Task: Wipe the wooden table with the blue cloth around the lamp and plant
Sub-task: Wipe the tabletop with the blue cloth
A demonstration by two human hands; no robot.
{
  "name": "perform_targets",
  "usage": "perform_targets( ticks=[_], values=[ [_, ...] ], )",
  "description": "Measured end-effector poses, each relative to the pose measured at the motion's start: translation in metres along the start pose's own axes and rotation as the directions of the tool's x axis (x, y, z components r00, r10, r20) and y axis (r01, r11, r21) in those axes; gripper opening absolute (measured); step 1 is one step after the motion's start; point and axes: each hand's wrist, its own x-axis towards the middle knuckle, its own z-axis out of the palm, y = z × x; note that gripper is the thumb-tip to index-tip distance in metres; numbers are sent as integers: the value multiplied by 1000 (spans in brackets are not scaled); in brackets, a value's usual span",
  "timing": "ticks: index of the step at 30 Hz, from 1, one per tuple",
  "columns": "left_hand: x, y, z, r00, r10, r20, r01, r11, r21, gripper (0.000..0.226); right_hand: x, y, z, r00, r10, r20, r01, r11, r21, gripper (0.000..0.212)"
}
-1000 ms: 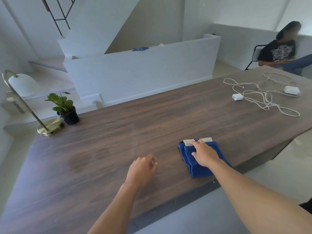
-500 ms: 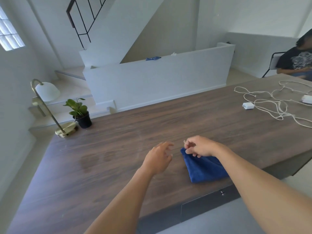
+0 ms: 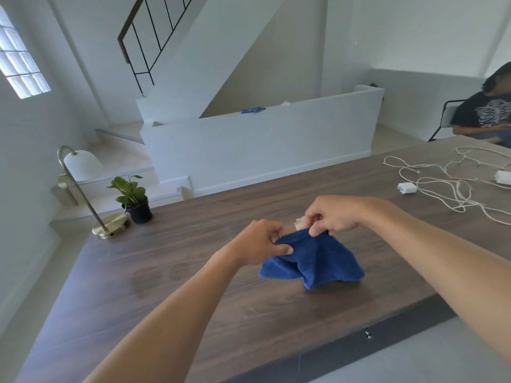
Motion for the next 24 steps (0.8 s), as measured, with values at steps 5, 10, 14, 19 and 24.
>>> perform_targets(
  ticks=[5,10,14,19,24],
  values=[
    [-1,-28,-30,998,-57,-2,56,966,251,9,-7,9,-3,995,90,-34,-96,957,-273,10],
    [-29,-79,-71,972,-168,-163,219,896,385,4,-24,61,-28,948,154,-277,-233,932,-279,23],
    [-35,-92,-93,954,-133,-268,217,923,317,9,-27,62,-39,911,68,-406,-151,973,-175,12],
    [-8,-46,-66,976,-15,-216,48,988,150,40,-12,19,-40,923,-80,-378,23,988,-152,19],
    [6,0,-40,978,157,-134,-142,983,120,54,-9,-27,-37,927,-201,-317,161,976,-148,13]
  ],
)
